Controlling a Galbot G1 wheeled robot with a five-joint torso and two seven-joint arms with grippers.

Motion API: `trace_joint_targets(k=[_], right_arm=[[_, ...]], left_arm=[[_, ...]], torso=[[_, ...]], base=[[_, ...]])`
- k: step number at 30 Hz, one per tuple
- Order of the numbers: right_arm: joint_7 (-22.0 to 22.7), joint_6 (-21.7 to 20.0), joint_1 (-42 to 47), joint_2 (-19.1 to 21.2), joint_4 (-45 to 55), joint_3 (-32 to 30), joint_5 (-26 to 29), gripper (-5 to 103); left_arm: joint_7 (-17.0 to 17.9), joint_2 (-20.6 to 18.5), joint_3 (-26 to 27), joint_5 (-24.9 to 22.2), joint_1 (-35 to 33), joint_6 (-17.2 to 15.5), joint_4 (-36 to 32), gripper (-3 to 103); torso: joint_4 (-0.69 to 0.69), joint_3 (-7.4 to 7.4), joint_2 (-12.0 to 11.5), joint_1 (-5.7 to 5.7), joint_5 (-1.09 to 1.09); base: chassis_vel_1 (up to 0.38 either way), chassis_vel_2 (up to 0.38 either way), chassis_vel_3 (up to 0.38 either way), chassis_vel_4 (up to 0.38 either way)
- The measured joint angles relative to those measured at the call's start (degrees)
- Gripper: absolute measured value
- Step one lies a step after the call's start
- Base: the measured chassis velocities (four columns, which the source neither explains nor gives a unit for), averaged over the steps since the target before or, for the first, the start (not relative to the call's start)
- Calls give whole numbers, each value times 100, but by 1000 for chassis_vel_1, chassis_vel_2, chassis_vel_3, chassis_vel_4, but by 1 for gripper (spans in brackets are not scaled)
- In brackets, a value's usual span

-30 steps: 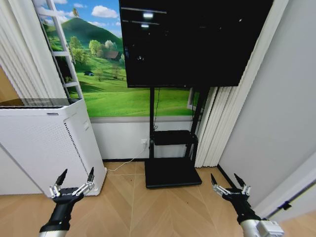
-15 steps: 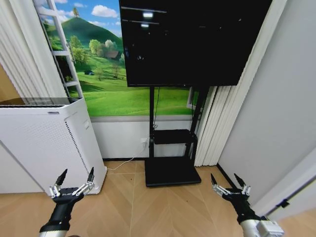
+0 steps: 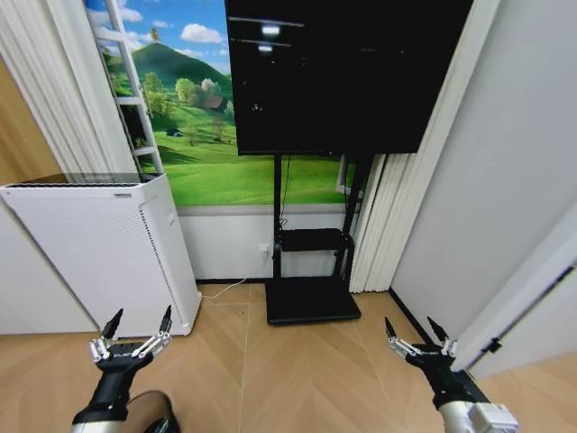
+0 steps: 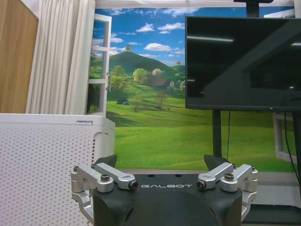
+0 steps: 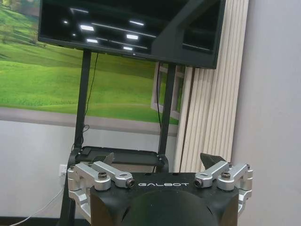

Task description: Pick up the trash bin and place the garbage on the floor into it.

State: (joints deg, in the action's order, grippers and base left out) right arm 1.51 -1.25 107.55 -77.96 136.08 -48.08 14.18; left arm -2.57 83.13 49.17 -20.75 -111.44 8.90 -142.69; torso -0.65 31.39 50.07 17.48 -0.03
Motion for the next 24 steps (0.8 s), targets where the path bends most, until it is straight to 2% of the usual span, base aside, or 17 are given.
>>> trace_joint_targets(k=[2,16,19,24], right_arm=[[0,0,1,0,0,0,0,100],[0,0,0,0,0,1,0,100],[-1,0,0,0,0,1,0,100],[0,0,0,0,0,0,0,100]], left_arm=[[-1,0,0,0,0,0,-1,100],[-1,0,0,0,0,0,-1,100],[-1,0,0,0,0,0,0,100],[-3,0,0,0,0,0,-1,100]], torso=[[1,0,-4,0,5],[1,-3,-11,-1,6],[1,-3,-10,-1,1],[-1,-5,-11,-3,6]], base=[[305,-311,-280,287],[265,-271,-255,265],[273,-269,-248,287],[313,-299,-328,316]])
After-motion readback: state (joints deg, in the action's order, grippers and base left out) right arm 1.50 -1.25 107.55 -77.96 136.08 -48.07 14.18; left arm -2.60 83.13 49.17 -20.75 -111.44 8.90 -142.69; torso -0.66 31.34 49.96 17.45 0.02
